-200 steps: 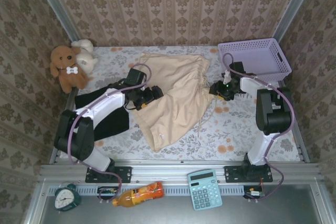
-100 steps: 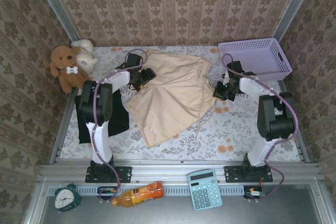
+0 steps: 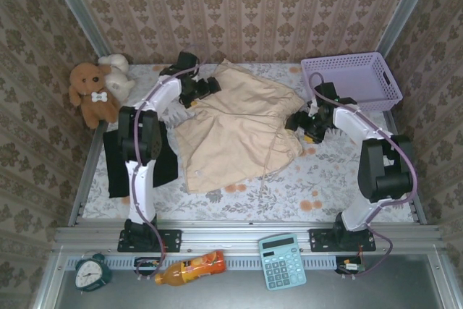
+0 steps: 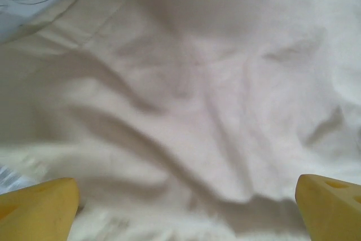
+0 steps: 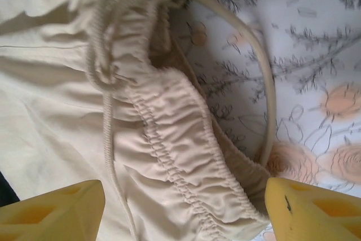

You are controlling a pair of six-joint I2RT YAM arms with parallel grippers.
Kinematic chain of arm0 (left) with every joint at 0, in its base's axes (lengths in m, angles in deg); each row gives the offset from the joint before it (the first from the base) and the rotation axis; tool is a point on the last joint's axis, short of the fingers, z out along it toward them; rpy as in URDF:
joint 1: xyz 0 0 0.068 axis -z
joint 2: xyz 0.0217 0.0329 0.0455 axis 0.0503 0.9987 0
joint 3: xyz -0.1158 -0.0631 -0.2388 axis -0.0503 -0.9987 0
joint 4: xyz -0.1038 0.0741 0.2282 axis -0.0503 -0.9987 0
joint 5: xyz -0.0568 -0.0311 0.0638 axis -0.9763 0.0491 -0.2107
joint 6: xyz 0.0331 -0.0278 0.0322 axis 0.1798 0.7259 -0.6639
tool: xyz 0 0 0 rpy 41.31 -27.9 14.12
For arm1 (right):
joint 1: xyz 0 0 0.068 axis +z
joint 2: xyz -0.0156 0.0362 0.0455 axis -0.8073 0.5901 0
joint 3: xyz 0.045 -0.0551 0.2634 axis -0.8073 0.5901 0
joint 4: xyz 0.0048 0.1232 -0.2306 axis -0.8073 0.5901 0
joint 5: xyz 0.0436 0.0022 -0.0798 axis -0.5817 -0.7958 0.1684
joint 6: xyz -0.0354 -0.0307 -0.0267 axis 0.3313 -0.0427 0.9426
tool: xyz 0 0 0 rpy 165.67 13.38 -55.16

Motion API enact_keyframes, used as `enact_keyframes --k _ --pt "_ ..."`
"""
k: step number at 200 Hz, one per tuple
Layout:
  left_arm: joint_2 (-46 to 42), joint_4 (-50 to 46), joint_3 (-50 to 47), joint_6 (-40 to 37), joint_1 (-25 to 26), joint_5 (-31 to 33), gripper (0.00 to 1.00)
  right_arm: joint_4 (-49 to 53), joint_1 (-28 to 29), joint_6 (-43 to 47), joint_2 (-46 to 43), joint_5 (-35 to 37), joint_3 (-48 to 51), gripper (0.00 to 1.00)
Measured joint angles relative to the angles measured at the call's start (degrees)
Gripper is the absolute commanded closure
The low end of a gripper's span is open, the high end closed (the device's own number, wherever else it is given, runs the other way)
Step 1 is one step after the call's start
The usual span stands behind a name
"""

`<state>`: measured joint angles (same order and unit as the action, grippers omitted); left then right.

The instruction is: Fold and stack the mixed laundry pile

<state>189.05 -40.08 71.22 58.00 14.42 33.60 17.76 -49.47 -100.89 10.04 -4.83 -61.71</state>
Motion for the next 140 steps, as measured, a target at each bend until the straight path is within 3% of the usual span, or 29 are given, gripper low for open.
enact_keyframes --k 27,61,103,140 --pt "-12.00 -3.72 -7.85 -3.23 0.02 -0.02 0.00 -0.04 0.00 3.74 -0.04 0.61 -1.07 0.29" --pt "-33.05 -5.62 -26.99 -2.21 1.86 -0.55 0.00 -1.25 0.00 3.58 -1.29 0.48 5.79 0.26" --pt "-51.54 -3.26 -54.25 11.17 4.66 -1.18 0.00 -1.99 0.81 -3.10 -3.06 -1.07 13.88 0.25" --pt "-62.31 0.22 -66.58 25.83 8.72 2.10 0.00 -9.05 0.94 -11.04 -3.30 -1.07 14.91 0.34"
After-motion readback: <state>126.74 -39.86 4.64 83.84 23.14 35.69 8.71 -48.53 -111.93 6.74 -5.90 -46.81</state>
